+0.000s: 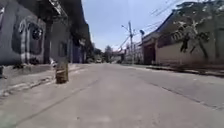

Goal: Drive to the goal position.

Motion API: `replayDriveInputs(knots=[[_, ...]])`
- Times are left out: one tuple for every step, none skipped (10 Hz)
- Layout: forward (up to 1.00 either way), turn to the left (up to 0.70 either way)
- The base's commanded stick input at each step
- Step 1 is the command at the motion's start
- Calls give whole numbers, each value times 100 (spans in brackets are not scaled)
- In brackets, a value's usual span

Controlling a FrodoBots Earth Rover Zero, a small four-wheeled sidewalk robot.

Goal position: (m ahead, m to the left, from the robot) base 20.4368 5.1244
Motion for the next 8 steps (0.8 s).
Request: replayDriveInputs(knots=[[100, 0], [100, 0], [100, 0], [100, 0], [100, 0], [100, 0], [100, 0], [100, 0]])
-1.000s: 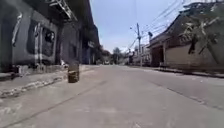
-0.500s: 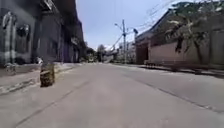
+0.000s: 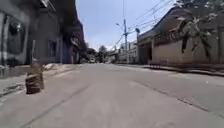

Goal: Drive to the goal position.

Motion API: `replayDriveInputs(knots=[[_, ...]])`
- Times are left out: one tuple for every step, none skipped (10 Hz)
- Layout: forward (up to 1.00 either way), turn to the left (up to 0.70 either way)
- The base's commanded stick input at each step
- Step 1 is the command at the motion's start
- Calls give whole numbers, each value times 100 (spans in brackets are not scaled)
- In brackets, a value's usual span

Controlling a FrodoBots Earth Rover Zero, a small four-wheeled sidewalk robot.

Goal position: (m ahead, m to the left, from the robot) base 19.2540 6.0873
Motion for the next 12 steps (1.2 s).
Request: replayDriveInputs(knots=[[100, 0], [100, 0], [100, 0], [100, 0], [100, 0], [100, 0], [100, 0], [100, 0], [100, 0], [100, 0], [100, 0], [100, 0]])
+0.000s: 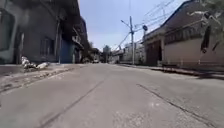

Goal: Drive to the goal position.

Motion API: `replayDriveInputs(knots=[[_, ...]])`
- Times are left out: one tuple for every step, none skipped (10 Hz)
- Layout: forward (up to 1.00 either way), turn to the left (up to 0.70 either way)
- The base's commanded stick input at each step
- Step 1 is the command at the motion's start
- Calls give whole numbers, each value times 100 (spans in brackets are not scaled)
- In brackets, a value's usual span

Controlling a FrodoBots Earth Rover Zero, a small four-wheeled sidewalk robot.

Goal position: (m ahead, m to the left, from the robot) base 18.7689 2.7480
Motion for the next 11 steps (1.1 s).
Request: replayDriveInputs(knots=[[100, 40], [100, 40], [100, 40], [100, 40], [100, 40], [100, 40], [100, 0], [100, 0], [100, 0], [100, 0], [100, 0]])
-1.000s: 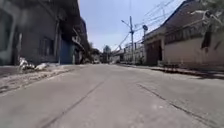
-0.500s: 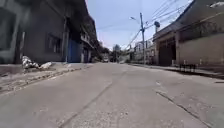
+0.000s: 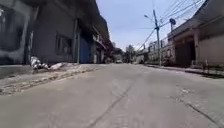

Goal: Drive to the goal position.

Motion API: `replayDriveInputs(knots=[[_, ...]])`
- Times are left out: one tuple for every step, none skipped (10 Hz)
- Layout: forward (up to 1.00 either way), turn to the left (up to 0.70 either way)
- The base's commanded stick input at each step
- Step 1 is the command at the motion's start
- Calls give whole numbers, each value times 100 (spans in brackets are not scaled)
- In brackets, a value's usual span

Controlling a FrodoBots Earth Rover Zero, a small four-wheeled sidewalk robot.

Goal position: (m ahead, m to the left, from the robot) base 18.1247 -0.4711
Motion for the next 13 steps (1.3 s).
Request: replayDriveInputs(knots=[[100, 0], [100, 0], [100, 0], [100, 0], [100, 0], [100, 0], [100, 0], [100, 0], [100, 0], [100, 0], [100, 0], [100, 0], [100, 0]])
